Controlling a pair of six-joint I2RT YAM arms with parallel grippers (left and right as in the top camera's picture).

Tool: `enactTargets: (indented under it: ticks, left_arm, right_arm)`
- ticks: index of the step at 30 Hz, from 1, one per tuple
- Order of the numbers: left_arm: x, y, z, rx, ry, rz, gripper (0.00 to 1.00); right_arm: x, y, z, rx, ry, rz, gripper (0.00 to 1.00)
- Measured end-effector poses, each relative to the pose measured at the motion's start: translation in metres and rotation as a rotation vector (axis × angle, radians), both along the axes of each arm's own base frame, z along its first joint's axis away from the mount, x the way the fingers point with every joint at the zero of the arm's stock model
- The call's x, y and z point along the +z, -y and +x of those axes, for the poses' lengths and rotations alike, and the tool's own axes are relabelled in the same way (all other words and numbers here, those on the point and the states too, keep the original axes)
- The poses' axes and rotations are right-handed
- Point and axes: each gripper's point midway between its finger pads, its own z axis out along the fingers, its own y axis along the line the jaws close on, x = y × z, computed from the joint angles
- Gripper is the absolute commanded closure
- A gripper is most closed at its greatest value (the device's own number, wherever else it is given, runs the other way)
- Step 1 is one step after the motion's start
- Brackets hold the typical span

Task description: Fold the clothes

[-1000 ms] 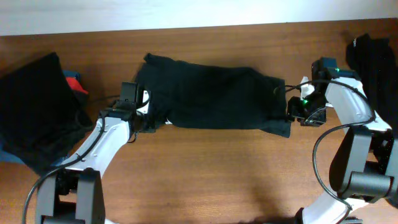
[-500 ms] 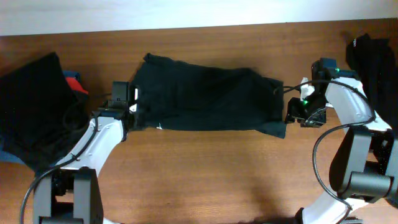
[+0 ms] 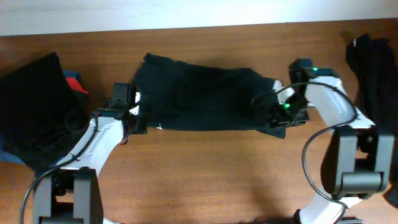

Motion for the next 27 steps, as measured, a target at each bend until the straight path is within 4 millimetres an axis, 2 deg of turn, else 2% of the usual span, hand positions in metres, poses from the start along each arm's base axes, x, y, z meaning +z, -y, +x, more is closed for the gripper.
enactTargets:
  ticks: [3,6,10,13,17,22,27]
  left_arm:
    - [0.000,0.000,0.000,0.000,0.000,0.000,0.44]
    - [0.000,0.000,0.000,0.000,0.000,0.000,0.44]
    - [0.000,0.000,-0.001,0.000,-0.002,0.000,0.44]
    - [0.000,0.000,-0.001,0.000,-0.003,0.000,0.44]
    - [0.000,0.000,-0.001,0.000,-0.003,0.000,0.44]
    - [0.000,0.000,0.001,0.000,0.005,-0.001,0.44]
    - [0.000,0.000,0.001,0.000,0.005,-0.001,0.44]
  right_arm:
    - [-0.005,-0.008,0.000,0.072,0.000,-0.067,0.50]
    - [-0.007,-0.009,0.004,0.119,0.017,-0.116,0.46]
    - [-0.011,-0.010,0.012,0.182,0.059,-0.145,0.46]
    - [-0.015,-0.009,0.007,0.200,0.045,-0.152,0.45]
    - [-0.015,-0.010,-0.007,0.233,-0.008,-0.157,0.38]
    - [-0.016,-0.025,-0.002,0.314,0.025,-0.163,0.37]
    - [-0.016,-0.026,0.004,0.321,0.049,-0.174,0.38]
